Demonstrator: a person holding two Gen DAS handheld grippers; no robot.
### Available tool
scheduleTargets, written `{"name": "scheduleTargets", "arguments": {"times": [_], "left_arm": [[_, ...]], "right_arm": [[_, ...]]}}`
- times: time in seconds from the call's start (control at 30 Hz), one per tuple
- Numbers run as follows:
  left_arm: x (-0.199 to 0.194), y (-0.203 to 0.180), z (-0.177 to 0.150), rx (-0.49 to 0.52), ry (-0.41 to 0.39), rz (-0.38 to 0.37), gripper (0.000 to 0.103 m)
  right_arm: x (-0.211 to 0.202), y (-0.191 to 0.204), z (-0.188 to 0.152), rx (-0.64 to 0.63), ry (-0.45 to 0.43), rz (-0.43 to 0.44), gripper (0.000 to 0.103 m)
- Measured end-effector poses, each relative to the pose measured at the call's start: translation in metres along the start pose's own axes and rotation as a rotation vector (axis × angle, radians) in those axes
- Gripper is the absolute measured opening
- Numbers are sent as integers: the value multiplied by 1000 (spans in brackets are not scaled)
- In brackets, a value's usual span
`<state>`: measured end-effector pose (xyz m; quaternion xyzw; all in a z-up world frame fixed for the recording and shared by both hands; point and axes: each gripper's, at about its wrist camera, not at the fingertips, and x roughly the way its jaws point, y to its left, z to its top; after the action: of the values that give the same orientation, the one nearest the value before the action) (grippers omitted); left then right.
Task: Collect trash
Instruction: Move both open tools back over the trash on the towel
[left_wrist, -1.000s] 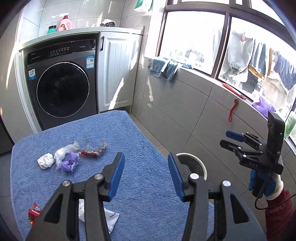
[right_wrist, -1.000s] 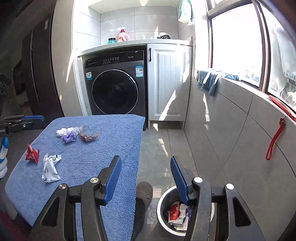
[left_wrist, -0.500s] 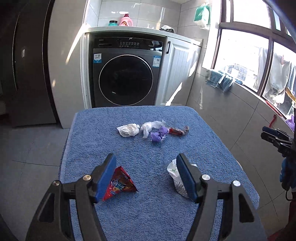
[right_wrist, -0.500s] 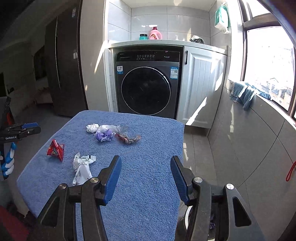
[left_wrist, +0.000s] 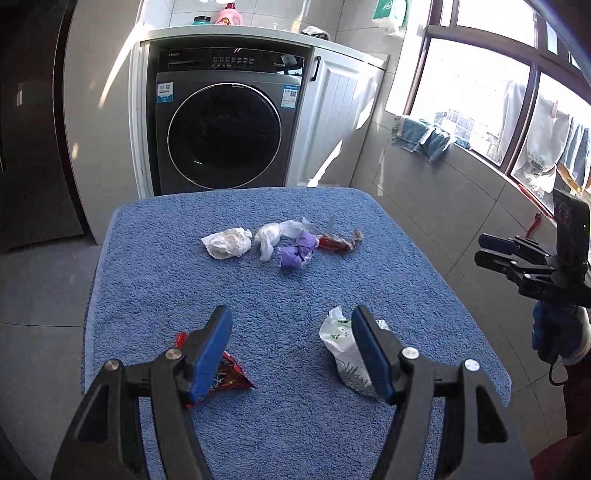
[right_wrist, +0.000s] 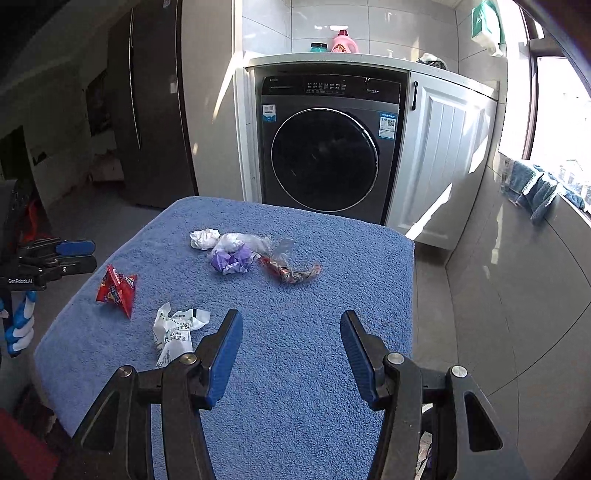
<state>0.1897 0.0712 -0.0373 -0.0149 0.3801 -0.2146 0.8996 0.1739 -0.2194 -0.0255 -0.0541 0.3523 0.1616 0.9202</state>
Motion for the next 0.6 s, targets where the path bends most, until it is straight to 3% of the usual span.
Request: {"name": "scheduleTargets", "arguments": {"times": [0.47,0.6], "left_arm": [[145,-43,66,229,311,-22,65],[178,-46,75,287,376,-29,55]], "right_arm": [[87,-41,16,-36,91,109,52],[115,-45,26,-70,112,165,52]]}}
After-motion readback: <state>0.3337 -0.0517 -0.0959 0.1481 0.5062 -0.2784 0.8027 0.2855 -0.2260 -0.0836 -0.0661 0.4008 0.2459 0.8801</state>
